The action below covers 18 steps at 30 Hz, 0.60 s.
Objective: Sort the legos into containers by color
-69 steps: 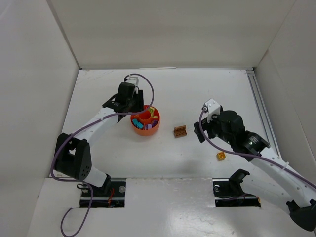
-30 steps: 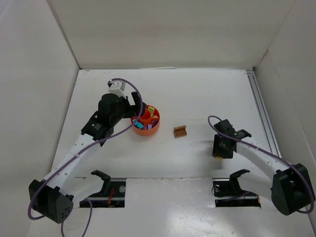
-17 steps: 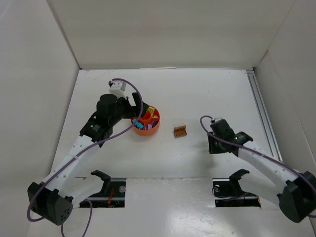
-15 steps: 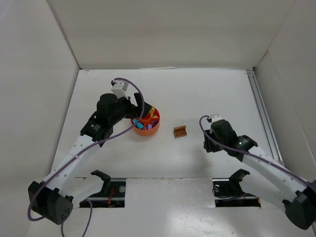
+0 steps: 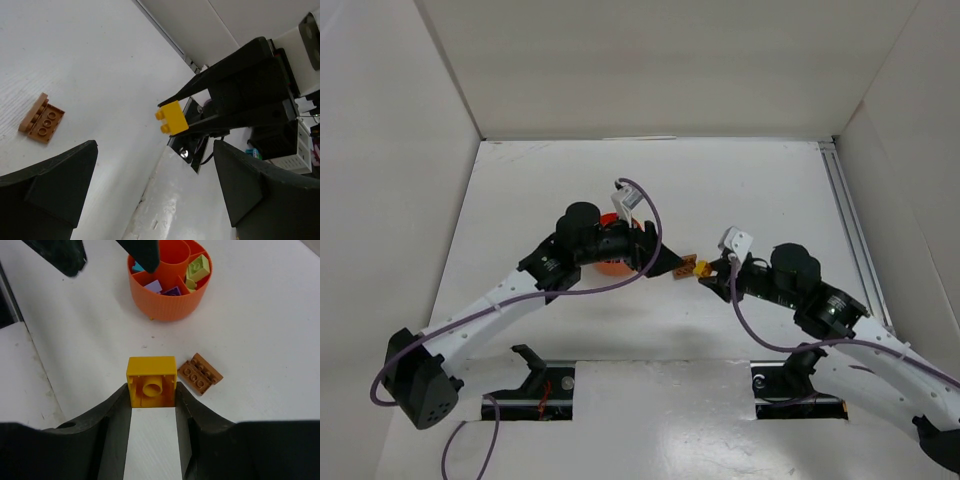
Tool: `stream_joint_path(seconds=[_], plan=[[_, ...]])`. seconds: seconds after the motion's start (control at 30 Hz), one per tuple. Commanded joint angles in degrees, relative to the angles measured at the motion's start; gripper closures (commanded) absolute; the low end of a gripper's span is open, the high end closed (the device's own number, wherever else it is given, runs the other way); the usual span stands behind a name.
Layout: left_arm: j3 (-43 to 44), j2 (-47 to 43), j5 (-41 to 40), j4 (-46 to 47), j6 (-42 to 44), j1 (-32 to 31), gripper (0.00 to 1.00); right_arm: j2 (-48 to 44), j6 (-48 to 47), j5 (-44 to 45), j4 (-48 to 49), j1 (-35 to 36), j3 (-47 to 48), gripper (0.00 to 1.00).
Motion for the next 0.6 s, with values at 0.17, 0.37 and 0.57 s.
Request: stream_joint_path(seconds=[0.17,0.37,0.57], plan=[[7.33,6.63,-12.42,1.11,-3.24,-7.67,0.05,3.42,-6.52,-2.08,6.0,2.4,5.64,0.9],[9.71,10.68,-16.2,-0.73,-2.71,-9.6,0.12,3.42,-7.84,-2.6,6.61,2.92,6.17,0.9],[12.18,15.07,-16.74,-2.58,-2.71,-11.54,0.35,4.56,-7.84,-0.67,6.1,2.92,7.22,0.9]])
